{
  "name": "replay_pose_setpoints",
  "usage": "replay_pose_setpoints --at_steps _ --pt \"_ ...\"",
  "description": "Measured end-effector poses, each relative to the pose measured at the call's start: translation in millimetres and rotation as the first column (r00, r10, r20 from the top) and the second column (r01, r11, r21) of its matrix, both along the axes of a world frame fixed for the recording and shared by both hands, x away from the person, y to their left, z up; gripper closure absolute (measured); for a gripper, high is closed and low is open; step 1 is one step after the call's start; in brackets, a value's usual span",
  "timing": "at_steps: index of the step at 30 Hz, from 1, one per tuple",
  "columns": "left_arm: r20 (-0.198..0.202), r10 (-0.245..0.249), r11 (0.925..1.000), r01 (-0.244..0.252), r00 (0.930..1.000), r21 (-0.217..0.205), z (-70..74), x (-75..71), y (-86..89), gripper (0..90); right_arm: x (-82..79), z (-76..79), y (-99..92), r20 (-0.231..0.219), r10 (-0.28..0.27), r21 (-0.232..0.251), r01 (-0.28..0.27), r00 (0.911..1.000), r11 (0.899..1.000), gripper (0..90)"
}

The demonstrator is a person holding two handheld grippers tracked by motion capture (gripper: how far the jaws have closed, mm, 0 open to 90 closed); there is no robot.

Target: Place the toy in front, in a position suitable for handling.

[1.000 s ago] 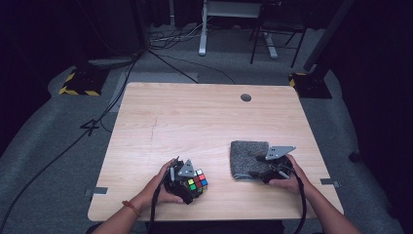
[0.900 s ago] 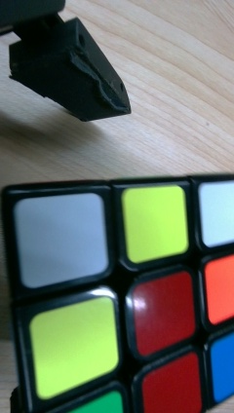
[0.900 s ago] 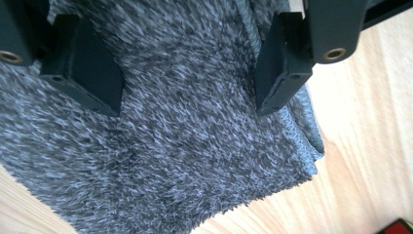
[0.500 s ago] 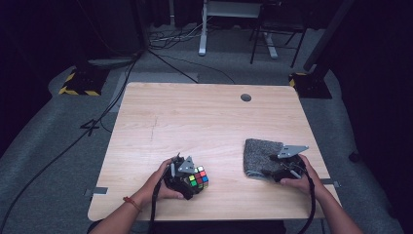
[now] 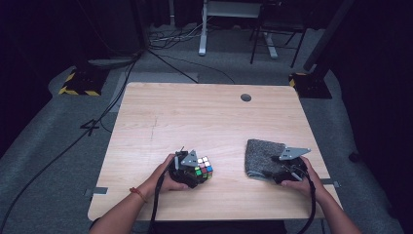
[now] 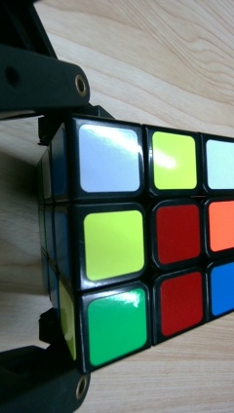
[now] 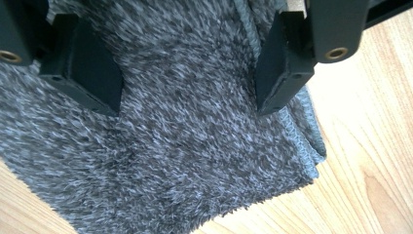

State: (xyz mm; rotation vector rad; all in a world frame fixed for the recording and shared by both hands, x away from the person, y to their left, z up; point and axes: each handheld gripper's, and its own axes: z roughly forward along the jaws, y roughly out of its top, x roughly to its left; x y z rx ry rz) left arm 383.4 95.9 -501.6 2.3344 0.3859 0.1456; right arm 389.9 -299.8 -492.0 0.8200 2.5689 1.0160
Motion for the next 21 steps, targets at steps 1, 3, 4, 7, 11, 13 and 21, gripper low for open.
replay_pose_setpoints --at_steps 1,3,4,7,11,13,21 --pt "0.002 -0.010 0.9999 0.010 1.0000 -0.007 -0.4 0.5 -3.0 32.8 -0.5 0.2 0.2 0.000 -0.001 -0.001 0.001 1.0000 1.000 26.8" --pt "0.003 -0.026 0.9996 0.026 0.9997 -0.006 -0.4 0.0 -9.2 32.8 -1.6 1.0 1.0 -0.003 0.000 -0.008 0.000 1.0000 1.000 26.8" --pt "0.003 -0.026 0.9996 0.026 0.9997 -0.006 -0.4 0.0 -9.2 32.8 -2.2 1.7 1.6 0.000 0.004 -0.014 -0.004 1.0000 1.000 26.8" --pt "0.003 -0.077 0.9970 0.077 0.9970 -0.005 -0.4 -3.6 -21.3 32.8 -5.4 5.4 5.2 0.023 0.015 -0.028 -0.014 0.9996 0.999 27.9" --pt "0.001 -0.094 0.9956 0.094 0.9956 -0.001 -0.1 -5.1 -27.1 32.6 -8.1 13.4 12.7 0.053 0.031 0.004 -0.031 0.9981 1.000 28.4" --pt "0.000 -0.091 0.9958 0.091 0.9958 -0.003 -0.3 -5.3 -27.2 32.4 -7.8 15.7 19.1 0.077 0.035 -0.004 -0.035 0.9964 0.999 28.4" --pt "-0.008 -0.051 0.9987 0.051 0.9987 0.006 -0.7 -5.3 -26.3 24.3 10.7 -1.7 24.3 -0.001 -0.016 0.006 0.016 0.9999 1.000 20.8"
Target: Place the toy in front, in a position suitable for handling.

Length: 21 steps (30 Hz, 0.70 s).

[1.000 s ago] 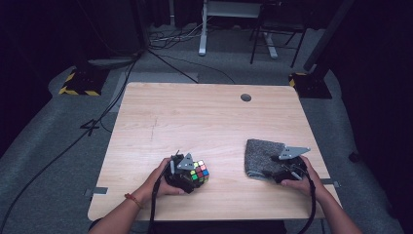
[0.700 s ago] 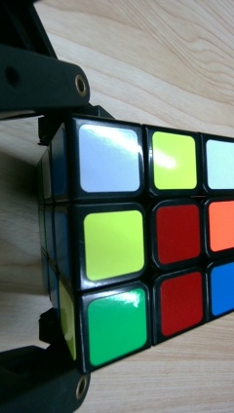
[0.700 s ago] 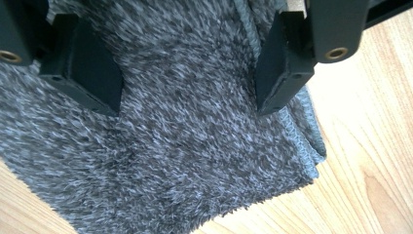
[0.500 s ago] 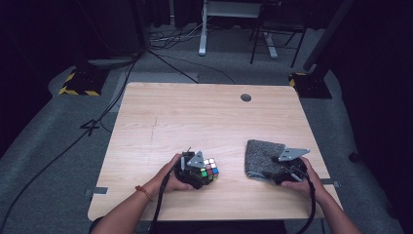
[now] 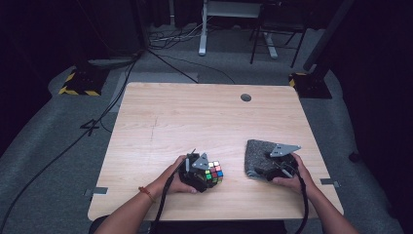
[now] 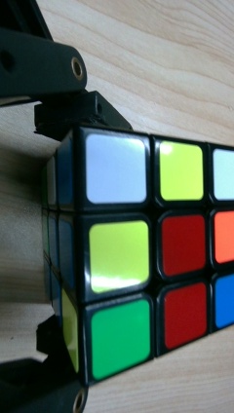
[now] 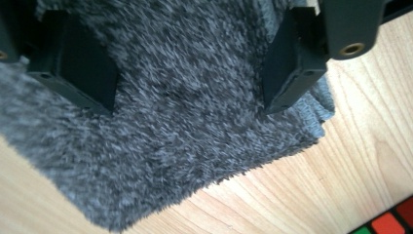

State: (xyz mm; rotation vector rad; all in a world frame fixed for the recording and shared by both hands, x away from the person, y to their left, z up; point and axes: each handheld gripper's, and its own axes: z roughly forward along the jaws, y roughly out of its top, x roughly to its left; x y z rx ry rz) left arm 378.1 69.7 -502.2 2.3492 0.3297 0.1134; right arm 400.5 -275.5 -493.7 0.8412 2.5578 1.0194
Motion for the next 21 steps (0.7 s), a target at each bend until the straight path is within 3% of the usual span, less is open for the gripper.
replay_pose_setpoints --at_steps 4,8,15,21 --pt "-0.003 0.031 0.9995 -0.031 0.9995 0.007 -0.3 -0.3 0.1 19.6 1.0 -3.0 -4.6 -0.017 0.000 0.029 0.000 0.9999 1.000 21.7" --pt "-0.003 0.039 0.9992 -0.039 0.9993 0.008 -0.4 -0.8 0.1 19.2 -0.7 -1.9 -3.4 -0.020 0.003 0.019 -0.003 0.9998 1.000 28.1" --pt "-0.001 0.073 0.9973 -0.073 0.9973 0.006 -0.5 -4.2 -0.6 19.1 -5.6 2.8 -2.5 -0.028 0.047 0.011 -0.047 0.9985 0.999 59.4" --pt "-0.004 0.094 0.9956 -0.094 0.9956 0.006 -0.5 -6.0 -2.1 18.6 -9.2 3.0 -1.8 -0.010 0.067 0.011 -0.067 0.9977 0.998 72.5"
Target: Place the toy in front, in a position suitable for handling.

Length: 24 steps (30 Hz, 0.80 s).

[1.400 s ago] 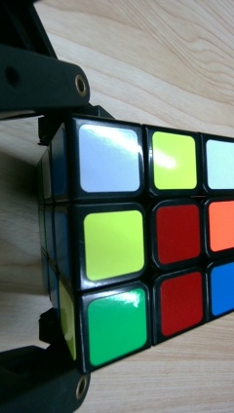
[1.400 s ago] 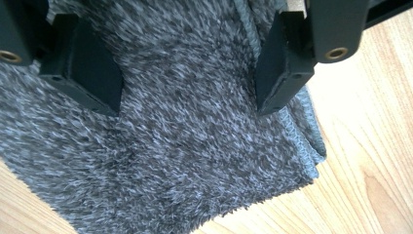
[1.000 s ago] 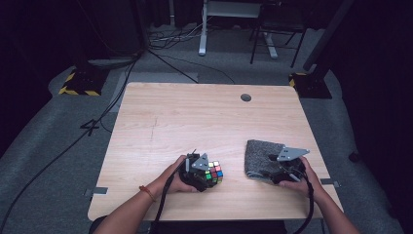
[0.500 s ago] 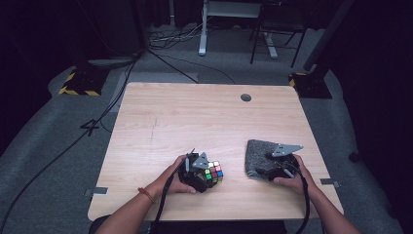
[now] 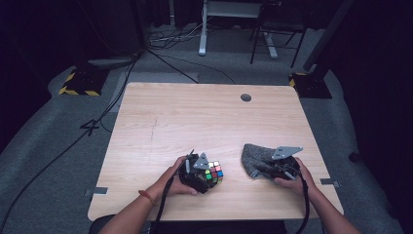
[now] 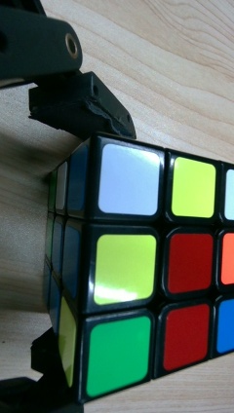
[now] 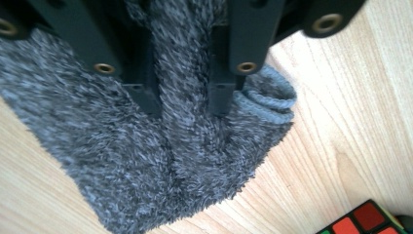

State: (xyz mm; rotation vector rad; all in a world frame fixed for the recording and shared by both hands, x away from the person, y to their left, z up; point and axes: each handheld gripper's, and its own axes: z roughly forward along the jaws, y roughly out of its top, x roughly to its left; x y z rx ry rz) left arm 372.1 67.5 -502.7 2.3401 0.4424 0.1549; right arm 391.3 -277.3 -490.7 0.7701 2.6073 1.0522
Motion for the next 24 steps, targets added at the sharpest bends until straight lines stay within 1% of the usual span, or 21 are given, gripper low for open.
replay_pose_setpoints --at_steps 2,6,7,8,9,15,18,21,24 --pt "0.002 0.000 1.0000 0.000 1.0000 0.000 0.0 0.0 0.0 18.7 -1.8 0.3 0.3 0.016 0.007 -0.006 -0.007 0.9998 1.000 74.4" --pt "0.003 0.001 1.0000 -0.001 1.0000 0.001 0.2 -0.1 0.2 19.8 -3.0 1.5 -1.6 0.022 0.020 0.000 -0.020 0.9996 1.000 76.4" --pt "0.005 -0.011 0.9999 0.011 0.9999 -0.008 0.5 -0.5 0.6 22.3 -3.2 1.8 -2.0 0.021 0.022 0.003 -0.022 0.9995 1.000 76.6" --pt "0.007 -0.022 0.9996 0.022 0.9997 -0.015 1.0 -1.0 1.1 27.6 -3.4 2.2 -2.4 0.022 0.024 0.004 -0.024 0.9995 1.000 76.7" --pt "0.009 -0.018 0.9997 0.019 0.9998 -0.013 1.4 -0.9 0.9 33.3 -3.6 2.6 -2.7 0.022 0.025 0.005 -0.025 0.9994 1.000 76.7" --pt "0.002 -0.034 0.9994 0.034 0.9994 -0.005 2.7 1.2 0.9 33.9 -3.7 4.6 -4.0 0.033 0.025 0.020 -0.025 0.9992 0.999 76.7" --pt "-0.003 -0.048 0.9988 0.048 0.9988 0.010 4.7 2.7 1.2 34.0 -5.0 6.6 -3.9 0.040 0.027 0.027 -0.028 0.9988 0.999 76.9" --pt "0.024 -0.060 0.9973 0.059 0.9979 0.043 9.5 2.5 2.0 34.0 -5.7 8.8 -3.2 0.044 0.037 0.033 -0.038 0.9984 0.999 77.2" --pt "0.029 -0.054 0.9981 0.053 0.9981 0.031 16.8 4.5 5.9 34.1 -5.5 11.4 -2.4 0.047 0.039 0.046 -0.042 0.9981 0.998 77.3"
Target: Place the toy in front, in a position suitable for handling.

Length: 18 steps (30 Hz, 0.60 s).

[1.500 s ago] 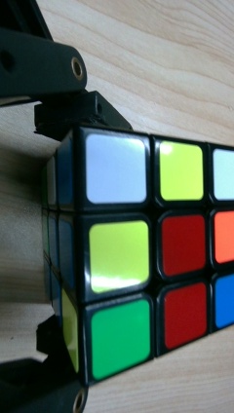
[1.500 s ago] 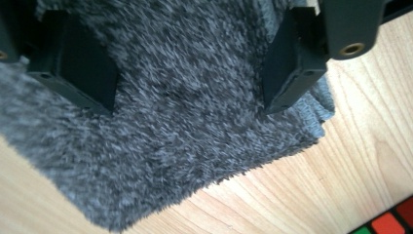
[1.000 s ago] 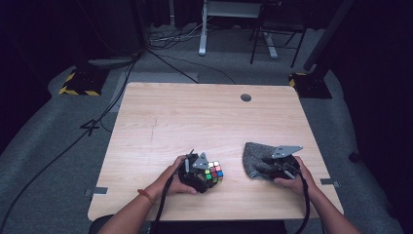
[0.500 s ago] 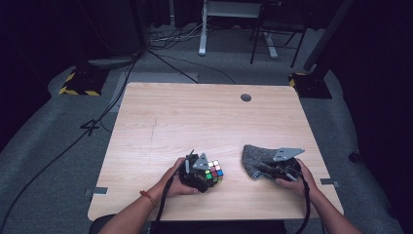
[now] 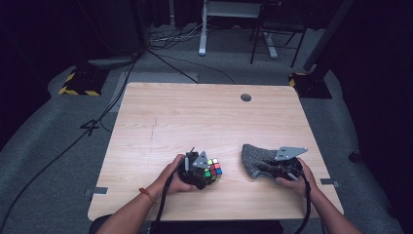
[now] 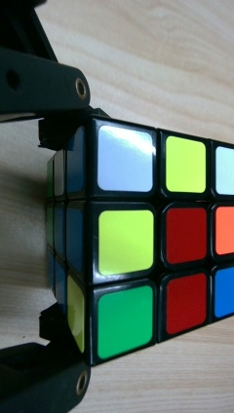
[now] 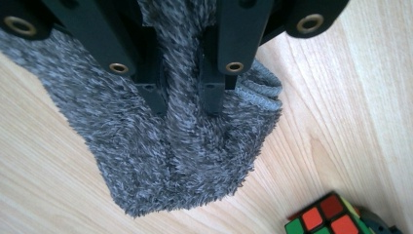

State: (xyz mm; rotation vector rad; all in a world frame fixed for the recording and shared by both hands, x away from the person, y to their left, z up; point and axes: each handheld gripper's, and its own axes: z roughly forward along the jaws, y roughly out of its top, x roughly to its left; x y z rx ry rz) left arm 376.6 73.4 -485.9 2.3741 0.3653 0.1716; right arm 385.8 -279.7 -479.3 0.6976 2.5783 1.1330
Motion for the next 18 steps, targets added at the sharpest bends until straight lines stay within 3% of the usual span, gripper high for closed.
replay_pose_setpoints --at_steps 5,7,13,18 --pt "0.022 0.009 1.0000 -0.009 0.9997 -0.001 6.0 1.9 2.4 34.1 -2.7 5.4 2.7 0.023 0.010 0.000 -0.010 0.9997 1.000 77.5" --pt "-0.005 0.001 1.0000 -0.001 1.0000 -0.006 6.6 3.5 3.7 34.1 -3.0 7.2 3.7 0.027 0.014 0.007 -0.014 0.9995 1.000 77.5" --pt "-0.004 -0.014 0.9997 0.014 0.9999 -0.021 11.1 3.1 5.0 34.1 -4.7 15.1 7.2 0.044 0.020 0.029 -0.021 0.9988 0.999 77.5" --pt "0.000 -0.032 0.9995 0.032 0.9995 -0.001 12.4 3.2 3.0 34.1 -8.9 19.6 10.4 0.059 0.035 0.035 -0.037 0.9977 0.999 77.5"
